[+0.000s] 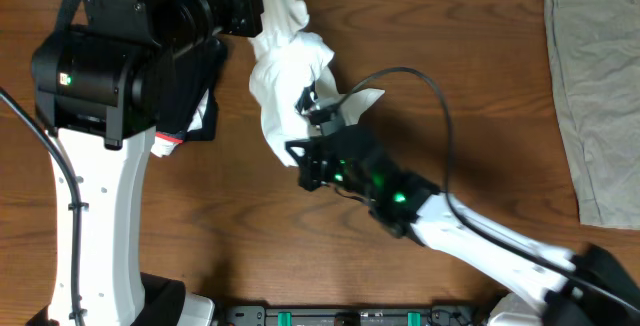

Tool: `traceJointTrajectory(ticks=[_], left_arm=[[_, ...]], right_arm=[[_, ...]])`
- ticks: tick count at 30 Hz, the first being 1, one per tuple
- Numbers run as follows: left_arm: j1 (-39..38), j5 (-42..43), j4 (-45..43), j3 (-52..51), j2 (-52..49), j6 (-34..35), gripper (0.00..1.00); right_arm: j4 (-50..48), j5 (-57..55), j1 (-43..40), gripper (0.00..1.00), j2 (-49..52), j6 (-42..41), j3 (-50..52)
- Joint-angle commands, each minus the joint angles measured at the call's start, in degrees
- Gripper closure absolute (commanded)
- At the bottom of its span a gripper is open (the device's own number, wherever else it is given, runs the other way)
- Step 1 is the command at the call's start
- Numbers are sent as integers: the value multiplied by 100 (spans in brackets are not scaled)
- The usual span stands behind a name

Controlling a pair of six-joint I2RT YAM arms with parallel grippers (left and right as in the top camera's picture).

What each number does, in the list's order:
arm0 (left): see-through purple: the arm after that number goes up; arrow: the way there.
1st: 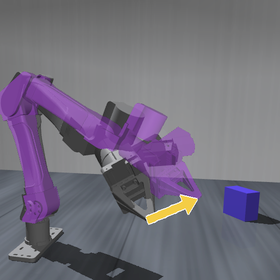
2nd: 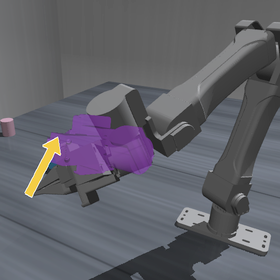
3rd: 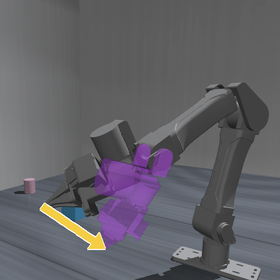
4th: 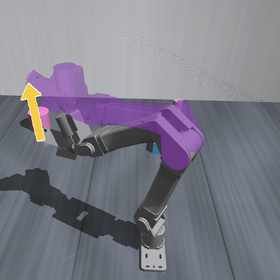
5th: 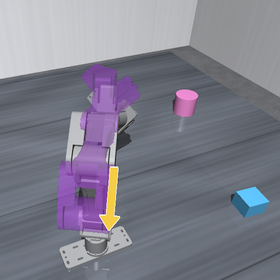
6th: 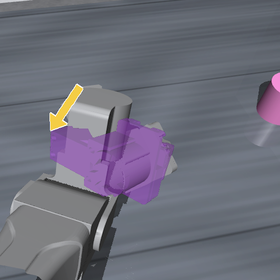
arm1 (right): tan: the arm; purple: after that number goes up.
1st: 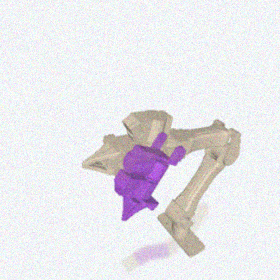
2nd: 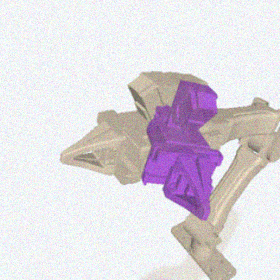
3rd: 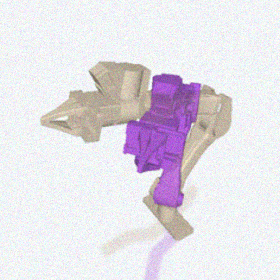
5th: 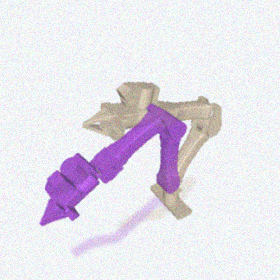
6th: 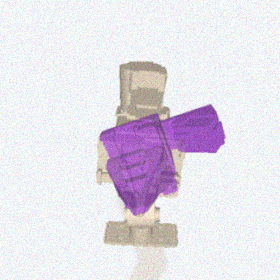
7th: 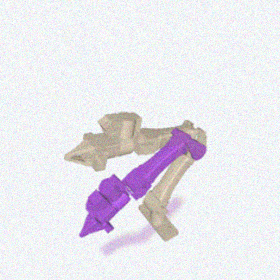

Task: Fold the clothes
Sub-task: 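Pull the shirt apart, right gripper moving right, left gripper holding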

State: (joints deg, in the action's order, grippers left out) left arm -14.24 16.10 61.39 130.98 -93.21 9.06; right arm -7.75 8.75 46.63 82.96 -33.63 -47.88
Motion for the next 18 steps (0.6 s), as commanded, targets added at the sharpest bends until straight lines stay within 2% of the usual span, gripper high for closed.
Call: traceJointTrajectory(ticks=[1,5,8,18], left_arm=[[118,-570,33,142,129,-87,94],[378,-570,216,142,138,-83,94],[590,-573,393,142,138,-85,94],[1399,-568,1189,142,219,-76,94]], right_arm=[[629,-46,-444,99,-1003,498,-79],[1888,-59,-1209,99,-2083,732,-125],[2435,-61,-1816,99,-2776,977,-125],[2979,15,-3770,99,-4133,1624,-160]])
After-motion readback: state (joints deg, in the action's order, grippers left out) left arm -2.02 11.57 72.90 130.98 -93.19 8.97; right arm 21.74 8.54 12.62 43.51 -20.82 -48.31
